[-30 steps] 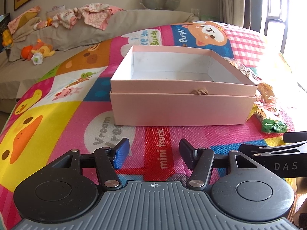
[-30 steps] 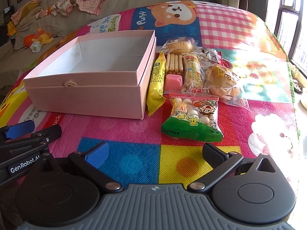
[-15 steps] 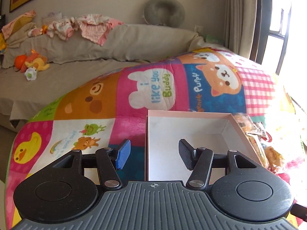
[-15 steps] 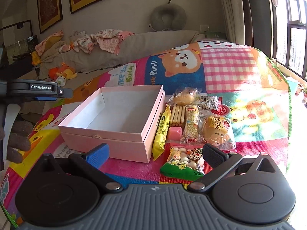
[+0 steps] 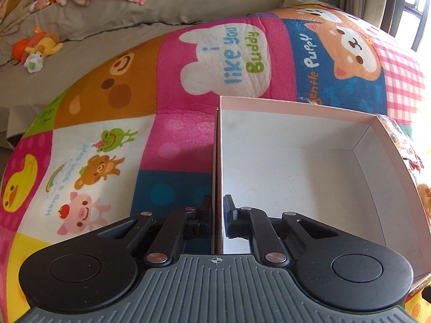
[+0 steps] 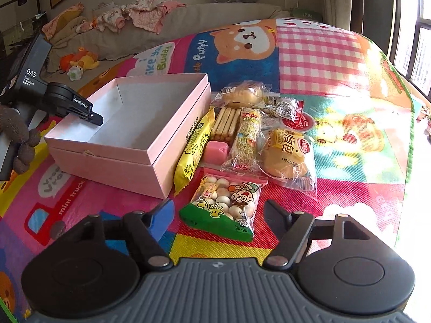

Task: Organize objects
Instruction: 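Clamp the pink box wall with the left gripper while the right gripper grasps the green candy bag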

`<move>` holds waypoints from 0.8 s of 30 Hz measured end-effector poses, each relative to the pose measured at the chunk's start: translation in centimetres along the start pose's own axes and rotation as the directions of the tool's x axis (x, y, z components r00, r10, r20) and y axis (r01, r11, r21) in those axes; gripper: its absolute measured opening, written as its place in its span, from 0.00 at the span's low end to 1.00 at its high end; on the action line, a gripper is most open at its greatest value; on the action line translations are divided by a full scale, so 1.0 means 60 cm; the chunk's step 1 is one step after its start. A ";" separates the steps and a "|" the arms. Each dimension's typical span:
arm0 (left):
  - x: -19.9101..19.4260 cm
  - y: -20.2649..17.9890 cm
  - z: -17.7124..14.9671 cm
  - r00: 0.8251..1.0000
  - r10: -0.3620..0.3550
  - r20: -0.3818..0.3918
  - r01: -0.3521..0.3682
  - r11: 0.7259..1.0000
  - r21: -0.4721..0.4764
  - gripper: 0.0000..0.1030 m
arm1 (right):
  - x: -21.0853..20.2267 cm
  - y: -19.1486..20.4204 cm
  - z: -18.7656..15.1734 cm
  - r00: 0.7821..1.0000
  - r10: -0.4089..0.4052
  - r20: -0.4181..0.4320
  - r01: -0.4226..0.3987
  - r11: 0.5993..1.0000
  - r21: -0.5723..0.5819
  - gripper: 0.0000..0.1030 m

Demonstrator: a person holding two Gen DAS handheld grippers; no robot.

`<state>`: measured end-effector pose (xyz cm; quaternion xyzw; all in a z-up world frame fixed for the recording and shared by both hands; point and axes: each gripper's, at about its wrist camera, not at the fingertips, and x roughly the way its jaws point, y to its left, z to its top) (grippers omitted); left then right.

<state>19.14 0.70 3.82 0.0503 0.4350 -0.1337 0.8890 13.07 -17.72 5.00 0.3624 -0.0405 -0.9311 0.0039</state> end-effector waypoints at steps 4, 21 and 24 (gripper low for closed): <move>-0.005 -0.005 0.001 1.000 0.021 -0.004 -0.021 1.000 0.011 0.09 | 0.033 -0.004 -0.004 0.999 -0.001 -0.037 0.001 1.000 0.005 0.76; 0.014 0.000 -0.012 1.000 -0.004 -0.021 0.005 0.999 0.054 0.08 | 0.089 -0.001 0.011 0.995 -0.003 -0.103 -0.005 0.997 -0.081 0.94; 0.012 0.002 -0.011 0.999 -0.010 -0.040 0.012 0.999 0.038 0.08 | 0.081 0.007 0.018 0.991 -0.013 -0.134 0.005 0.998 -0.065 0.76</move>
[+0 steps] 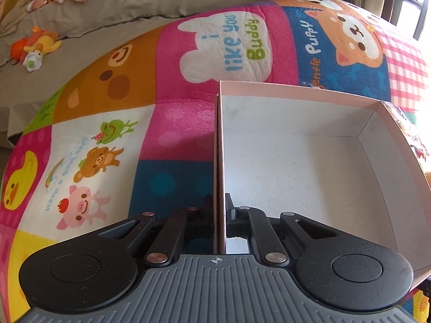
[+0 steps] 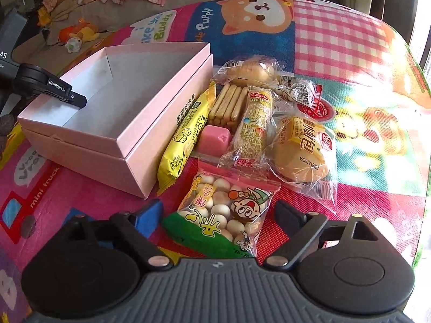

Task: Organize objects
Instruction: 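Clamp the pink box wall with the left gripper while the right gripper grasps the green candy bag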

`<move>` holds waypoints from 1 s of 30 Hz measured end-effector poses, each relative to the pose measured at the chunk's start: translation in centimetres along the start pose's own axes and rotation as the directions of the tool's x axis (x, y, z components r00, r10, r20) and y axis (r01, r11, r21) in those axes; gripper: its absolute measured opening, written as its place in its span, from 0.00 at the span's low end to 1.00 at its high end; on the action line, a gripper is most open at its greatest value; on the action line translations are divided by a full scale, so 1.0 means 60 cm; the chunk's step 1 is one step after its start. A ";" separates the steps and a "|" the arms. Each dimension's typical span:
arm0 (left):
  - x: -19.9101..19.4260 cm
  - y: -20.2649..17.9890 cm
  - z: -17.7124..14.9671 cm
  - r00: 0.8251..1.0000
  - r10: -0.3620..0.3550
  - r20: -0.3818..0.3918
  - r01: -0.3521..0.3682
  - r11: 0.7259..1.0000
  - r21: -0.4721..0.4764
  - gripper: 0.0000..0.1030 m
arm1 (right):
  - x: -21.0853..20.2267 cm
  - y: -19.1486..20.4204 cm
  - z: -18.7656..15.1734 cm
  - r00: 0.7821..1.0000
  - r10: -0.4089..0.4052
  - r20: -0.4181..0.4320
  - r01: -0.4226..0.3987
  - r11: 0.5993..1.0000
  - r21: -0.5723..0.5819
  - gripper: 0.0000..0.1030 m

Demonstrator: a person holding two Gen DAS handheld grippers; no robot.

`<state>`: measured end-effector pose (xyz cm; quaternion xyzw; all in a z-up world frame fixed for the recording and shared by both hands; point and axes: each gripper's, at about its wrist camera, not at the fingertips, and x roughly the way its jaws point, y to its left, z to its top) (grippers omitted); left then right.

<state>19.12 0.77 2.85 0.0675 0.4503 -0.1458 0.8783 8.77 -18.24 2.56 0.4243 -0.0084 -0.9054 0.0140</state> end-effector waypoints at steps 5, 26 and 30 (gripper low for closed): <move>-0.005 0.012 0.006 0.998 -0.018 -0.066 0.012 0.996 -0.093 0.08 | -0.023 0.020 0.013 0.985 -0.043 -0.165 0.049 0.998 0.030 0.66; -0.027 -0.035 0.012 0.972 0.139 -0.190 -0.144 0.990 -0.008 0.10 | -0.276 0.021 0.053 0.954 0.189 -0.231 -0.186 0.982 0.034 0.66; -0.025 -0.033 0.015 0.971 0.138 -0.196 -0.144 0.989 -0.019 0.11 | -0.265 0.014 0.136 0.959 0.235 -0.160 -0.226 0.972 0.069 0.66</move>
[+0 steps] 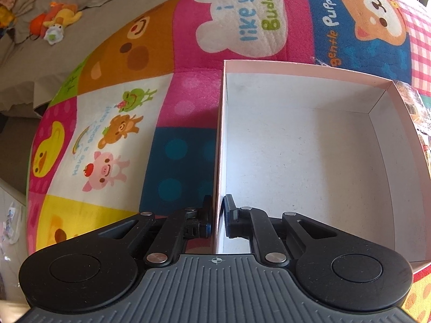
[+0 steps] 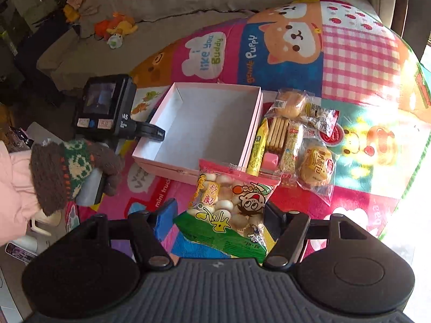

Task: Organize objects
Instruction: 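Clamp the pink box wall with the left gripper while the right gripper grasps the green candy bag, then lower the green candy bag into the pink box and open the right gripper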

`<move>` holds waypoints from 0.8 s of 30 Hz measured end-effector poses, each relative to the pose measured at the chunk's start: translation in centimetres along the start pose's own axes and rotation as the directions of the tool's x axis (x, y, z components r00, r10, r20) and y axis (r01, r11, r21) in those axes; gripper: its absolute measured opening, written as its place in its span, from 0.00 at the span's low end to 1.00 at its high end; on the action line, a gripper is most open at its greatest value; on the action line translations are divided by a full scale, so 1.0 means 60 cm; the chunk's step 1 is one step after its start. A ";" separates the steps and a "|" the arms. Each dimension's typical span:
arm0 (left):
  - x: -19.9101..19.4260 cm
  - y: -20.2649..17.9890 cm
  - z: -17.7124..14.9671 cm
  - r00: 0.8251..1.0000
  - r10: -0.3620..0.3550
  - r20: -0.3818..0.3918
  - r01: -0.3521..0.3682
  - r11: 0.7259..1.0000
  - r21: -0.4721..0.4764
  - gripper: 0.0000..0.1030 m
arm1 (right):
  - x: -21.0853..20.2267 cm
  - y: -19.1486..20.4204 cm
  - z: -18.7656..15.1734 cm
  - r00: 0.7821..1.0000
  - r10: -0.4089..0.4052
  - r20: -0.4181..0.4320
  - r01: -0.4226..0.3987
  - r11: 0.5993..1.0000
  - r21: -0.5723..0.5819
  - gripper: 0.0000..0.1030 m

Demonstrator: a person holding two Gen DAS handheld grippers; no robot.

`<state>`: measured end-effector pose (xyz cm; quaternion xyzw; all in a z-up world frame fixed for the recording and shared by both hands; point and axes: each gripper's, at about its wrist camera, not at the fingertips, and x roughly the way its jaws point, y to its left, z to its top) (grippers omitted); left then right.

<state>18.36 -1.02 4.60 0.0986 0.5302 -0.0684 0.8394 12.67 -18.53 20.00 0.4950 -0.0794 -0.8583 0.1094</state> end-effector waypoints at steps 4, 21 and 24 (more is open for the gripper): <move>0.001 0.003 0.002 1.000 -0.014 -0.001 0.014 1.000 0.006 0.10 | 0.032 0.022 0.109 0.994 0.051 0.096 -0.052 0.999 0.006 0.66; 0.017 0.041 0.002 0.981 -0.193 -0.017 0.193 0.980 0.055 0.10 | 0.169 0.049 0.129 0.952 -0.298 0.069 0.284 0.945 0.164 0.90; 0.017 0.046 0.003 0.983 -0.182 -0.015 0.182 0.982 0.044 0.09 | 0.172 0.036 0.077 0.908 -0.411 0.076 0.395 0.903 0.169 1.00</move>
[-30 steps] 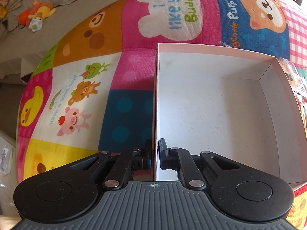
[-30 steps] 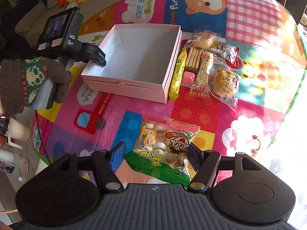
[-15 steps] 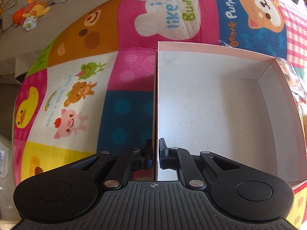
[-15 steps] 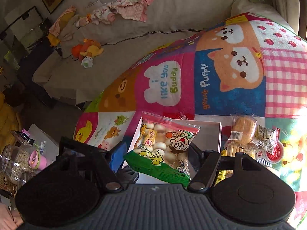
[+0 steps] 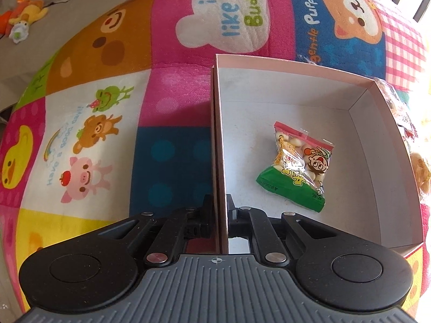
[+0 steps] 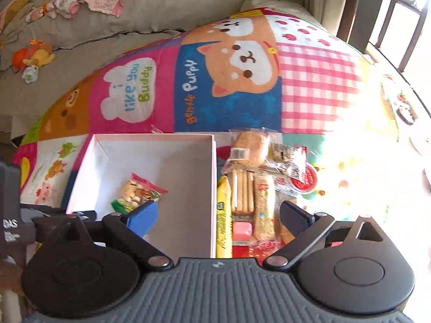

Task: Organize objects
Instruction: 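Lower the green candy bag into the pink box and open the right gripper, then grasp the wrapped round bread bun with the right gripper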

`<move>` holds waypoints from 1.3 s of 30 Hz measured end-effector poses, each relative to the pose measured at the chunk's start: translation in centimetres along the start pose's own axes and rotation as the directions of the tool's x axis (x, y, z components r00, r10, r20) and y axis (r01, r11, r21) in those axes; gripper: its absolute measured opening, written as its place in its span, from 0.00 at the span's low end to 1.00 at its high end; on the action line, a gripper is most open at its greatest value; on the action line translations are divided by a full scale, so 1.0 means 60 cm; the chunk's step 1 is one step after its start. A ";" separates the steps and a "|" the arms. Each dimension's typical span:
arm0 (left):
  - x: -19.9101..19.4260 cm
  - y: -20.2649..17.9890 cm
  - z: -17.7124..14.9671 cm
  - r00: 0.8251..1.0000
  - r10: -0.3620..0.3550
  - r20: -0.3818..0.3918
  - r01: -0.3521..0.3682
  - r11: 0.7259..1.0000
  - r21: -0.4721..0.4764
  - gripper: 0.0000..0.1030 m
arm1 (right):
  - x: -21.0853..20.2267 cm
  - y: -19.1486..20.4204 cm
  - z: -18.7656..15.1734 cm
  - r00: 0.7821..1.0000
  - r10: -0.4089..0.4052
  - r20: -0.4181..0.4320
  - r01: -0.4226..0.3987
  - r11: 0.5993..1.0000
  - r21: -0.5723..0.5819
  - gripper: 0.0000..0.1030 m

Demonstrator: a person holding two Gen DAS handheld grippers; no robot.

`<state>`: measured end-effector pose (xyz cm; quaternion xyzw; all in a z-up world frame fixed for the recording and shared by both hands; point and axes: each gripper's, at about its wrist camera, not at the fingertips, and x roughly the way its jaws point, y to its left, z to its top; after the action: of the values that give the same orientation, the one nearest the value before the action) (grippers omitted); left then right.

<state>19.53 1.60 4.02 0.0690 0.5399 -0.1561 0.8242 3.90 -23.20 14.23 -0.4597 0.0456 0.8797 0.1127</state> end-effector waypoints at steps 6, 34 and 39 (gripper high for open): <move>-0.007 0.005 -0.008 0.998 0.004 0.061 -0.001 0.999 -0.044 0.09 | 0.038 -0.058 -0.053 1.000 0.028 -0.013 -0.028 1.000 0.011 1.00; 0.000 -0.024 -0.005 0.991 0.130 -0.018 -0.131 0.990 -0.054 0.09 | 0.296 -0.123 0.136 0.975 0.159 -0.155 -0.149 0.986 0.074 0.57; -0.002 -0.023 -0.010 0.993 0.121 -0.012 -0.122 0.991 -0.051 0.09 | 0.217 -0.136 0.113 0.977 0.176 -0.119 -0.172 0.984 0.047 0.54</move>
<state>18.53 0.49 3.94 0.0810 0.5421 -0.0913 0.8314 -6.78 -12.00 7.64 -0.5051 0.1083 0.8553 0.0405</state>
